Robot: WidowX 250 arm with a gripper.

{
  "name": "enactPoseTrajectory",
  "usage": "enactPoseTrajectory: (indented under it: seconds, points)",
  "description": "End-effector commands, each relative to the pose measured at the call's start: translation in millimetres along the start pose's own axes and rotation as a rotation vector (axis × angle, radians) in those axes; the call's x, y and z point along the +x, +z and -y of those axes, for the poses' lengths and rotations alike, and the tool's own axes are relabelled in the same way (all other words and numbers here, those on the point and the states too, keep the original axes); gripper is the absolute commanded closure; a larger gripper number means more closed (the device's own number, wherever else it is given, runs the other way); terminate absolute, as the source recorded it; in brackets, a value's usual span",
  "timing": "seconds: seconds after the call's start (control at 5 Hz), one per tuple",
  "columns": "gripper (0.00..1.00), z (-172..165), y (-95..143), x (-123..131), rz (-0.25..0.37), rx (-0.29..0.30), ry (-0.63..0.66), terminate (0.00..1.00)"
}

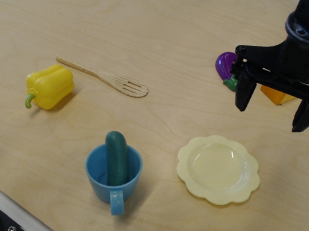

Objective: Take cucumber out of cup

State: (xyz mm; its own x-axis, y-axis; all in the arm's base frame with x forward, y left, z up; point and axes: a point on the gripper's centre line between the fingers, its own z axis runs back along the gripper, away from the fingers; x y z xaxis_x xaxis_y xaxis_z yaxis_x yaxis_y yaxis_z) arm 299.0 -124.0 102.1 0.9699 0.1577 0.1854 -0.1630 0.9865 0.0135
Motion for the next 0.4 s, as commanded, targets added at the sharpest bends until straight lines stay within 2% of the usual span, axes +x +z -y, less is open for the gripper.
enactPoseTrajectory:
  seconds: [0.0,0.2]
  points:
    - [0.0,0,0,0,0.0,0.0,0.0,0.0]
    - [0.0,-25,10,-17,-0.004,0.069,0.22,0.0]
